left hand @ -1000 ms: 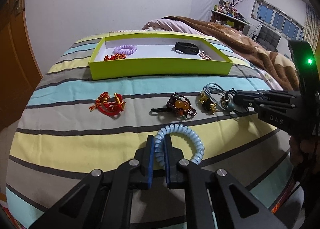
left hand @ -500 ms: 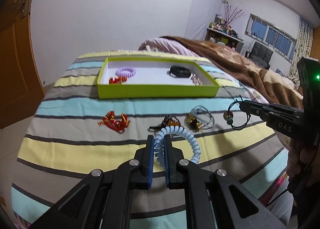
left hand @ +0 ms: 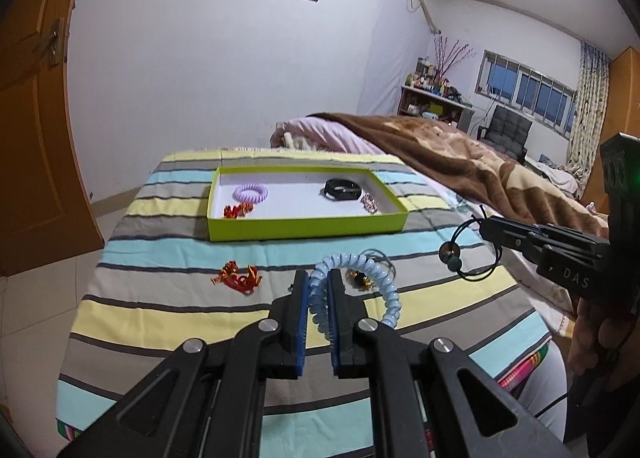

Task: Organize jewelry
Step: 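Carry both items into the green box and open both tools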

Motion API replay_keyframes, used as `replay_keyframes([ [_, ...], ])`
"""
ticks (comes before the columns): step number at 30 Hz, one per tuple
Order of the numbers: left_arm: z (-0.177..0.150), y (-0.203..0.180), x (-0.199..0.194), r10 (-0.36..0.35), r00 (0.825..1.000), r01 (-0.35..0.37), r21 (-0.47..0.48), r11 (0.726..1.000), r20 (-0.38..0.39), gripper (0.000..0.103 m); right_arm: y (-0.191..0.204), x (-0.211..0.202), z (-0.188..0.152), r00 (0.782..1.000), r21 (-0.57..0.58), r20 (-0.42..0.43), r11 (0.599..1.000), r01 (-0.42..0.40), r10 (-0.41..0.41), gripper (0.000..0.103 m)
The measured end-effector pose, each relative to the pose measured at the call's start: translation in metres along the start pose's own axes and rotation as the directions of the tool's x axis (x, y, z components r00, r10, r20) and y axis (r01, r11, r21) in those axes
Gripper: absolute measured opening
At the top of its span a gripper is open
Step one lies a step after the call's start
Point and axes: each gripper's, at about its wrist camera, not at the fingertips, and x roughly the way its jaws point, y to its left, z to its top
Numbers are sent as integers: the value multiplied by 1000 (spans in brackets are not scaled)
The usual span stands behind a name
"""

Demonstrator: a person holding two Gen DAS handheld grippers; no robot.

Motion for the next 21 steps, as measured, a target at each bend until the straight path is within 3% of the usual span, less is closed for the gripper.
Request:
replay_keyframes([
  [13, 13, 9, -32, 1, 997, 2, -35, 999, 78, 9, 23, -42, 13, 996, -38, 88, 999, 19, -16, 6],
  [21, 16, 13, -30, 8, 997, -5, -37, 999, 76, 9, 28, -48, 19, 993, -51, 113, 998, 23, -18, 6],
])
